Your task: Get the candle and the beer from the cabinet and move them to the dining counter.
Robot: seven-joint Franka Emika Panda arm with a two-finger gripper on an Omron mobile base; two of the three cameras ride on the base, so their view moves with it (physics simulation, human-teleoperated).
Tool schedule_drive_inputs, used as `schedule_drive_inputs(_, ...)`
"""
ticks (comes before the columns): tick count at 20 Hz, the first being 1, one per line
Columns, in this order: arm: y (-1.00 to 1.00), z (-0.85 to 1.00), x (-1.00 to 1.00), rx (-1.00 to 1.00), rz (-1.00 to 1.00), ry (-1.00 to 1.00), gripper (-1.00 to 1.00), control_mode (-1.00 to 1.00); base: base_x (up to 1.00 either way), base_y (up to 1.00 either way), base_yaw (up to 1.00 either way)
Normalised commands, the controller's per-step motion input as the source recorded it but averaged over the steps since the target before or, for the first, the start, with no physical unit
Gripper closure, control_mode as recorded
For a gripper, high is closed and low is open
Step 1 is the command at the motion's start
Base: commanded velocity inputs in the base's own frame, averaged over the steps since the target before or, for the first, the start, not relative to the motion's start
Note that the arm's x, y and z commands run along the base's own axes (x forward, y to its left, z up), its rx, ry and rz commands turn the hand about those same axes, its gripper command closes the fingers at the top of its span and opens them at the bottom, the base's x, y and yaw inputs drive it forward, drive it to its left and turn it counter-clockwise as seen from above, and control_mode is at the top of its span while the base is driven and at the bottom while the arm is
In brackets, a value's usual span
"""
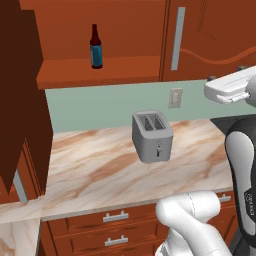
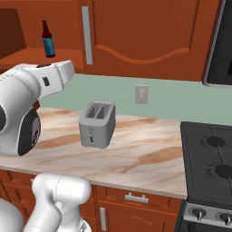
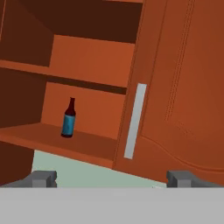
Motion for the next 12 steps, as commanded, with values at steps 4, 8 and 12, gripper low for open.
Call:
schedule_drive_inputs(4, -0.10, 0.00, 0.24, 0.02, -0.04, -0.01, -1.00, -1.00, 0.00, 0.00, 0.00)
schedule_drive_inputs(8, -0.01, 0.00, 0.33, 0.03, -0.04, -0.04, -1.00, -1.00, 0.00, 0.00, 0.00)
schedule_drive_inputs(12, -0.02, 0.00, 0.57, 0.06, 0.00, -0.01, -1.00, -1.00, 0.00, 0.00, 0.00)
